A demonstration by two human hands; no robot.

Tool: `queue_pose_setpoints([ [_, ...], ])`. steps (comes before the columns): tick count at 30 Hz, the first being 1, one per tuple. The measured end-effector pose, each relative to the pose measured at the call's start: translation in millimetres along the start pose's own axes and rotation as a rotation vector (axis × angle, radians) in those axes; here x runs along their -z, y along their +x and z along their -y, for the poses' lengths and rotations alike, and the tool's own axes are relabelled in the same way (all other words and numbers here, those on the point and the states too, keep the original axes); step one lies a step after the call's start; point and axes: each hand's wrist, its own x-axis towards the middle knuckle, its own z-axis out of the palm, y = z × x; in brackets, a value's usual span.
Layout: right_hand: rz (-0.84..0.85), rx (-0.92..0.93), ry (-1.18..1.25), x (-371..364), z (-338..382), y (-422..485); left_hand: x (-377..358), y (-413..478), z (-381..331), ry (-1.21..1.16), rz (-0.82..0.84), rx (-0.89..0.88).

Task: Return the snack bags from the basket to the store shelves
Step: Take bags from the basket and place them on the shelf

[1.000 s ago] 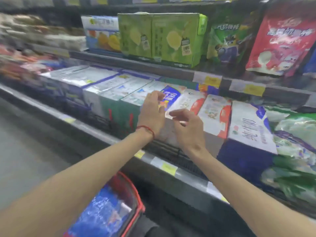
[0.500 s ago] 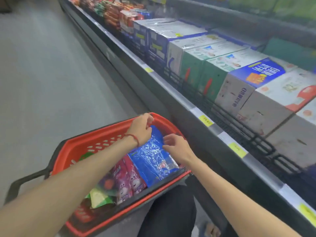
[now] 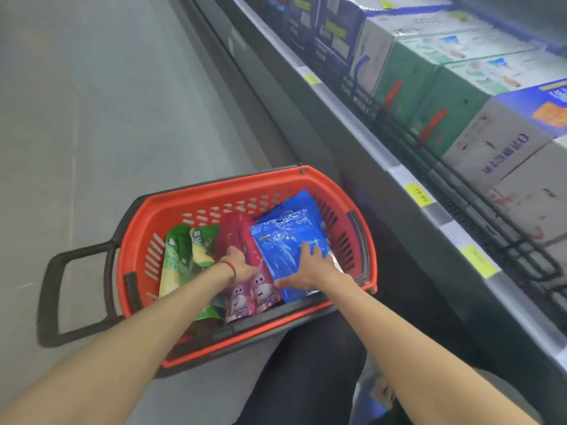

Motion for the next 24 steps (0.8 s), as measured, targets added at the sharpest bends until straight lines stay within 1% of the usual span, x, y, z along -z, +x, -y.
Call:
queue_pose_setpoints([
  [3,0.008,-0.048,-0.098,-6.5,5.7,-2.8,-9.9,4.5,2.9,0.030,0.026,-0.014],
  [9,-0.055,-0.051,-0.090,-7.6,9.1,-5.3,-22.8,9.3,13.0,0.003,0.103,0.006],
  [14,-0.072,-0.012,-0.082,-8.6,5.0,-4.2,-24.1,6.6,14.0,-0.071,0.074,-0.012],
  [17,-0.060,0.021,-0.095,-7.3,3.7,-3.6,-21.6,4.7,14.4,-0.082,0.027,0.001],
  [19,-0.063,0.061,-0.030,-4.0,1.7,-3.1,-18.1,3.4,14.8,-0.070,-0.027,0.023],
  [21,-0.067,0.116,0.096,0.8,-2.2,-3.8,-13.4,0.9,12.3,-0.058,-0.094,0.024],
  [24,-0.057,0.133,0.437,14.5,-12.5,-6.1,-6.7,-3.6,4.2,-0.031,-0.227,-0.039],
])
